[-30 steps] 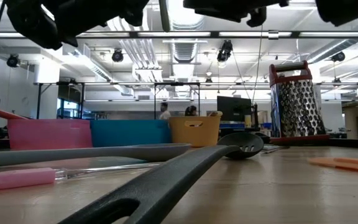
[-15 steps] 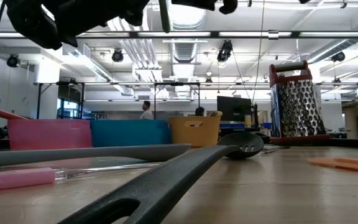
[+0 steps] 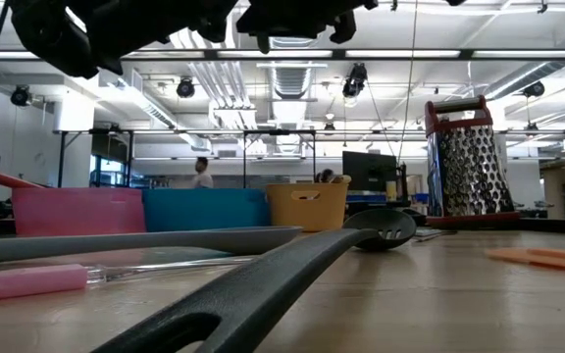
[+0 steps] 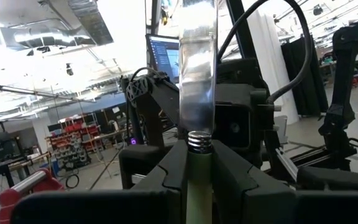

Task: Pick & Place Kitchen Items
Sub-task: Put the green knife into the yellow bin

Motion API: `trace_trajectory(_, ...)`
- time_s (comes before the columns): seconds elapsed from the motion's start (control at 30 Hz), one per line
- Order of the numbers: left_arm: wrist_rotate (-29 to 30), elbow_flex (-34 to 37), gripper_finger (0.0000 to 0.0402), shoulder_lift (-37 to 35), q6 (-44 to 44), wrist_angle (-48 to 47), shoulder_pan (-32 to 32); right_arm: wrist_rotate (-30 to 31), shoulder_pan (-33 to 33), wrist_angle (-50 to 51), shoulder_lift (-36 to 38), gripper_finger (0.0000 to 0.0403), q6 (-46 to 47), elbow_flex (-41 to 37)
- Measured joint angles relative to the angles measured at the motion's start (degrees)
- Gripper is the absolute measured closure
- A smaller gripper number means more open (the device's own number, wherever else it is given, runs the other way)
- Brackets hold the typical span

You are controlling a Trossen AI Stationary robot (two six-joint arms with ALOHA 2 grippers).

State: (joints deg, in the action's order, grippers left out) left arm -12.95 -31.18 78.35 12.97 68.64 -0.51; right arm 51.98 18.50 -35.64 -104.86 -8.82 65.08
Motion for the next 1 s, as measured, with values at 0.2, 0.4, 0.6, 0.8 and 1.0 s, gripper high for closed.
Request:
trace_trajectory(0.2, -0.05, -0.09, 0.0351, -0.04, -0.34, -1.18, 0.0, 0.64, 0.46, 1.34, 0.35, 0.0344, -0.59, 0.12)
trace_trajectory(0.4, 0.73, 0.09, 0.0225, -0.78, 1.16, -5.28, -0.04, 6.52, 2.55, 1.54, 2.15, 0.0344, -3.5, 0.48)
trace_trajectory(0.6, 7.42, 0.18, 0.0144, -6.06, 6.93, -14.98, -0.04, 10.72, 4.55, 10.67, 9.41, 0.0344, -2.57, -1.14)
trace_trajectory(0.8, 12.95, 0.53, 0.0134, -13.18, 6.91, -27.19, 0.02, 4.64, -0.94, 30.86, 19.19, 0.0344, 8.36, 0.26)
trace_trajectory(1.0, 13.07, 0.59, 0.0134, -19.22, 6.86, -35.77, 0.0, -15.68, -15.63, 57.97, 23.49, 0.0344, 28.88, 8.5)
